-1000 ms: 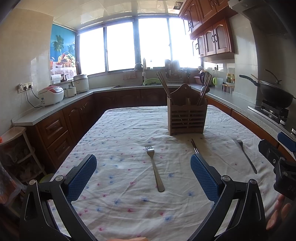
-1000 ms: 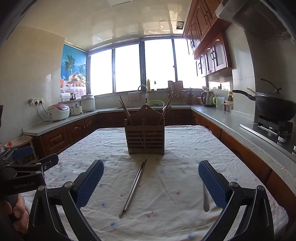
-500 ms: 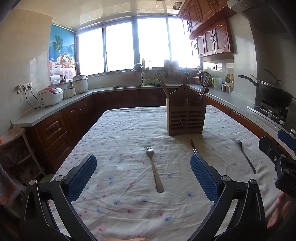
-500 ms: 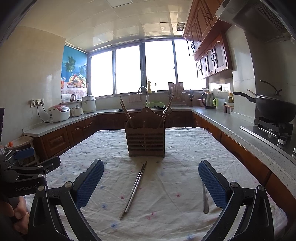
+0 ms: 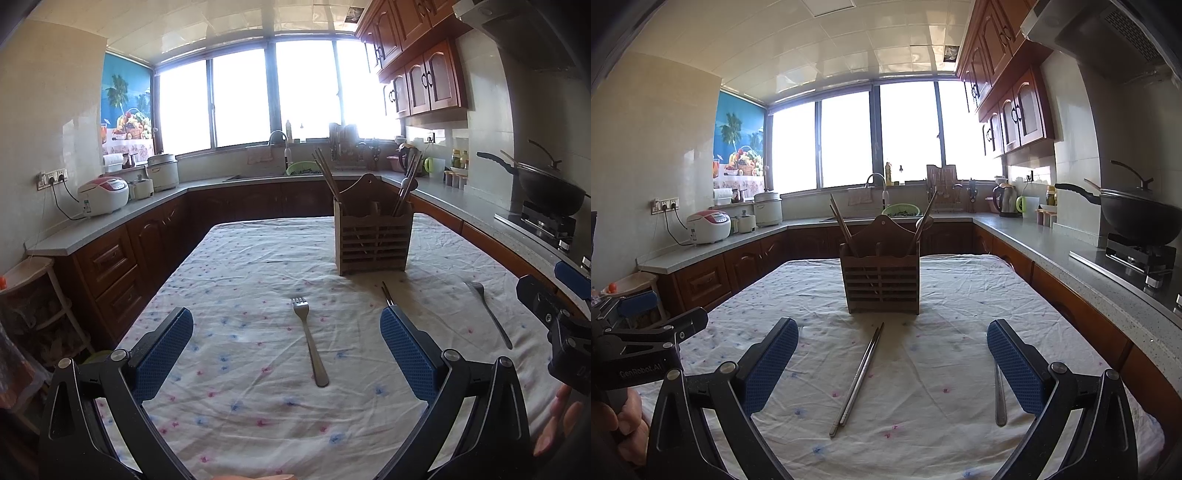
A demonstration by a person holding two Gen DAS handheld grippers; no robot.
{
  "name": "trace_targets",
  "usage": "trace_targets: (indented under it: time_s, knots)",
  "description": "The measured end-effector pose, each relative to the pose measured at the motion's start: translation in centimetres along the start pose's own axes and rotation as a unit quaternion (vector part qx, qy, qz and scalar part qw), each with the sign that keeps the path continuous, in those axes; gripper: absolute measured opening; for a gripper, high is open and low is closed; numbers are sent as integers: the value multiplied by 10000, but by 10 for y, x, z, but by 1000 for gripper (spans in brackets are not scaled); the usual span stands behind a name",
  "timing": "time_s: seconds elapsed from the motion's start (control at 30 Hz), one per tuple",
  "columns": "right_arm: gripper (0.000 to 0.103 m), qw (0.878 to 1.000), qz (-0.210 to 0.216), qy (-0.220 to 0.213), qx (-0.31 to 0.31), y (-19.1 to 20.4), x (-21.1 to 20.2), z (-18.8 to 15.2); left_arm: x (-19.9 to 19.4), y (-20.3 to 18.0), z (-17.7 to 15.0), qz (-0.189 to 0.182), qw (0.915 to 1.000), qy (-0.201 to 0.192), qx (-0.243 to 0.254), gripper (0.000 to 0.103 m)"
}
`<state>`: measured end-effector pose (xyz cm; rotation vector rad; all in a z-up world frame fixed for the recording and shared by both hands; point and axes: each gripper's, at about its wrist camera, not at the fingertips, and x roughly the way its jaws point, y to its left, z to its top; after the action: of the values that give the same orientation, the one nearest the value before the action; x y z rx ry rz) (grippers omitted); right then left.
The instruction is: Organize utensils
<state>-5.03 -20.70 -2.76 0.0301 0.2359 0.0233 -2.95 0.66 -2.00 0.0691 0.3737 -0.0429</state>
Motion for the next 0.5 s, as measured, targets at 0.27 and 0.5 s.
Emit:
trace_targets:
  time_s: [0.27, 0.5]
  knots:
    - [103, 10000, 0, -16, 10, 0, -2, 2, -5, -3, 2, 63, 9999, -121, 74, 103]
    - [103, 10000, 6, -17, 22, 0, -3, 4, -5, -4, 2, 43, 9999, -103, 56, 103]
